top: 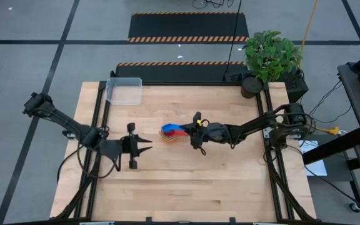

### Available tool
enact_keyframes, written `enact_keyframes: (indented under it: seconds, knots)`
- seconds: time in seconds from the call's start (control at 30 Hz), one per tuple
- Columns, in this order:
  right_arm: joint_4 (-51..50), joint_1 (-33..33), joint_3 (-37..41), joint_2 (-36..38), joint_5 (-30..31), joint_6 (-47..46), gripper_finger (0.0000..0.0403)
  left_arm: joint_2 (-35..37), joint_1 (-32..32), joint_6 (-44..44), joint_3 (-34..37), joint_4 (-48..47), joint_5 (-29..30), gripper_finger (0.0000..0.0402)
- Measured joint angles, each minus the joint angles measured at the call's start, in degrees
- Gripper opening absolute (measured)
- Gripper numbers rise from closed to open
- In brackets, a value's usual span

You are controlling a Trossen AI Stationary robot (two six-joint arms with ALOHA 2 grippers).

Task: Nest measuring cups in basket
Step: Stack the blue measuring cup into the red measuring cup

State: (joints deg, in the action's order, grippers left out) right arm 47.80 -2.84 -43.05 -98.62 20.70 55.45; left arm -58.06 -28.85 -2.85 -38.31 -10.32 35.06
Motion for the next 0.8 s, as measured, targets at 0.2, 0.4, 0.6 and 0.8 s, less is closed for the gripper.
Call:
enact_keyframes:
  seconds: [0.2, 0.4, 0.6, 0.8]
  knots:
    - [1.7, 0.31, 0.02, -2.45, -1.4, -0.71, 0.0, 1.14, -0.05, -0.58, 0.25, 0.25, -0.12, 0.0098]
    - [1.98, 0.32, 0.0, -2.49, -1.49, -1.43, 0.0, 1.13, -0.1, -1.04, 0.27, 0.29, -0.62, 0.0097]
    - [-0.08, 0.69, -0.01, -2.43, -5.56, -1.5, 0.0002, 1.13, -0.1, -2.05, 0.27, 0.36, -0.66, 0.0097]
    - [-0.68, 1.47, -0.02, -2.45, -5.85, -4.44, 0.0032, 1.13, -0.1, -2.11, 0.29, 0.39, -0.64, 0.0097]
